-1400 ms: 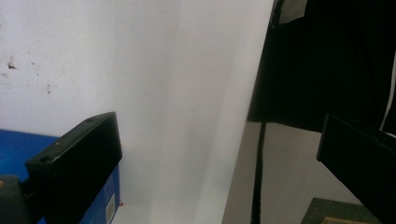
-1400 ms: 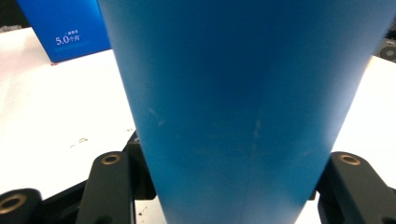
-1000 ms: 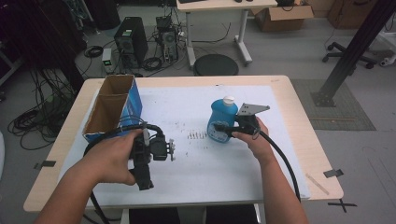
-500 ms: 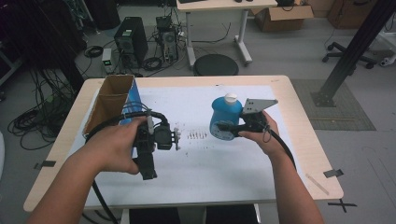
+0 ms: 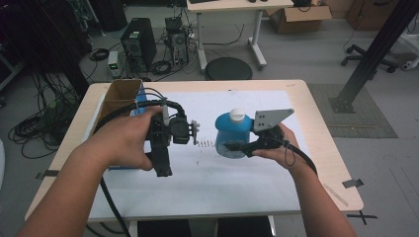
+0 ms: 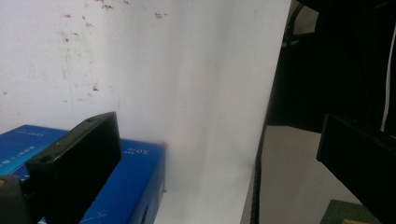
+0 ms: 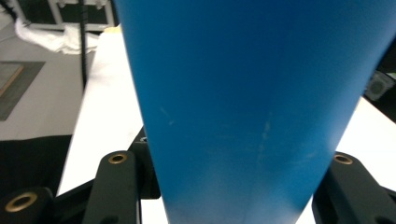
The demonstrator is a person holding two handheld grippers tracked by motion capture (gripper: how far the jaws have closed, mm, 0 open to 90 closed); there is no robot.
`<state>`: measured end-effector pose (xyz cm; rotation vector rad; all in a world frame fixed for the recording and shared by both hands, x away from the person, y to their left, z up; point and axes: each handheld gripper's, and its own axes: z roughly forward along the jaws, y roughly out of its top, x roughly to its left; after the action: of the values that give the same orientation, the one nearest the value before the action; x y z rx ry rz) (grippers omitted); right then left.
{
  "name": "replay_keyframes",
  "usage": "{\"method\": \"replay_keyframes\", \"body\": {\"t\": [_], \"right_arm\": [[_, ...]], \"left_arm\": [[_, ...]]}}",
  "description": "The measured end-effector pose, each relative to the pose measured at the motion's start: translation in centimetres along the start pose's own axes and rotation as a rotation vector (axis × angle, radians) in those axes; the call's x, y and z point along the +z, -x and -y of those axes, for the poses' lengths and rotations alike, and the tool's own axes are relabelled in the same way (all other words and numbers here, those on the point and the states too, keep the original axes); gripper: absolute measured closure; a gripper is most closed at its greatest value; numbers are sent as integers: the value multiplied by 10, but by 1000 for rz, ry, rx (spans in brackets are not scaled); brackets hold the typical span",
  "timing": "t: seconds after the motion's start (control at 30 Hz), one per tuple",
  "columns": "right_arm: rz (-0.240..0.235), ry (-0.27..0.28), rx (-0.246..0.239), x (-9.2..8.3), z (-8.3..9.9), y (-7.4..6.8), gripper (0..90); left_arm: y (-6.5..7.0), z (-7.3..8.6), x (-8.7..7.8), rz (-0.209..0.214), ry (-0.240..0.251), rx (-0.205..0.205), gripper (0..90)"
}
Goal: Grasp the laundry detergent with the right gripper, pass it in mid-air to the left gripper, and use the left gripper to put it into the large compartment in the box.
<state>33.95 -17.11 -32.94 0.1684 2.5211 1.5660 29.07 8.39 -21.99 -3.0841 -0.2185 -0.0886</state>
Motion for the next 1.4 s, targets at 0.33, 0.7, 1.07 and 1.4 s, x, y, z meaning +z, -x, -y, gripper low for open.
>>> {"method": "replay_keyframes", "body": {"t": [0.33, 0.7, 1.07, 1.4], "right_arm": [[-66, -7, -30, 17, 2, -25, 461], [-118, 6, -33, 41, 5, -43, 461], [-158, 25, -23, 66, 9, -52, 461], [-191, 59, 12, 84, 9, -58, 460]], "left_arm": [[-1, -12, -4, -6, -12, 24, 6], [0, -25, 1, 8, -20, 50, 6], [1, -33, 7, 26, -27, 64, 5], [3, -38, 14, 40, -5, 78, 5]]}}
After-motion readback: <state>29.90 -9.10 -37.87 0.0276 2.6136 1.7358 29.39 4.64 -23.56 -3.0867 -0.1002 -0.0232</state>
